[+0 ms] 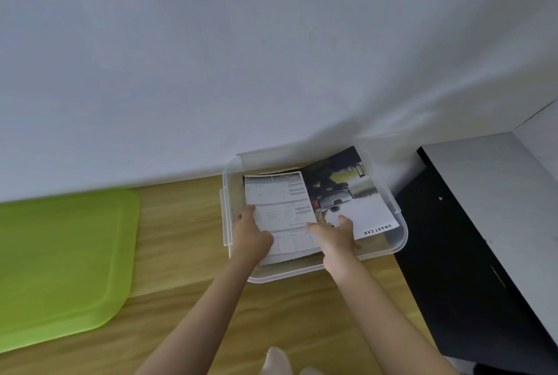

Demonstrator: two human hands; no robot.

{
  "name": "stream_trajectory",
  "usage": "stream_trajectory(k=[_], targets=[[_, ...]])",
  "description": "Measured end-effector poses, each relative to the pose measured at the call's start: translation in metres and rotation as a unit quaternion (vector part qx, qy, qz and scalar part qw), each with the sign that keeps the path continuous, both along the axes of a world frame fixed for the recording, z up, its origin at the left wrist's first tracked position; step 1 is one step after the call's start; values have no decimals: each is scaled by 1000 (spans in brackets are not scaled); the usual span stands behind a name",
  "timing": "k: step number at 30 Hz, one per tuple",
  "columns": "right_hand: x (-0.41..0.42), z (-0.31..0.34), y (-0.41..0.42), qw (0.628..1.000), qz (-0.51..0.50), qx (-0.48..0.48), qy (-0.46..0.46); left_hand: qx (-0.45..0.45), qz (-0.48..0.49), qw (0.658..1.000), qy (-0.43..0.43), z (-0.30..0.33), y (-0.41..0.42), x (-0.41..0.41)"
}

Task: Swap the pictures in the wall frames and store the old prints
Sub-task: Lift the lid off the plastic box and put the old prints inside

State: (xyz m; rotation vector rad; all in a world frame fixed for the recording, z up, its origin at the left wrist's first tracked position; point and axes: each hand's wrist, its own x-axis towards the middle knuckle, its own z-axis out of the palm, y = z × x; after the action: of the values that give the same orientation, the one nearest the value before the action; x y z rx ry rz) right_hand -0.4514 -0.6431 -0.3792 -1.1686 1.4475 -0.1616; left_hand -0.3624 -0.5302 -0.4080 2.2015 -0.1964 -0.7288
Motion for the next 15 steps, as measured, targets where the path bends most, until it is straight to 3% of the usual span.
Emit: stream_trajectory(k=[7, 15], targets=[[-10, 15, -6, 999, 48, 2, -9, 50, -34, 998, -31, 13, -1, -14], [-43, 33, 15, 980, 135, -78, -122, -49, 14, 992, -114, 44, 25, -47]])
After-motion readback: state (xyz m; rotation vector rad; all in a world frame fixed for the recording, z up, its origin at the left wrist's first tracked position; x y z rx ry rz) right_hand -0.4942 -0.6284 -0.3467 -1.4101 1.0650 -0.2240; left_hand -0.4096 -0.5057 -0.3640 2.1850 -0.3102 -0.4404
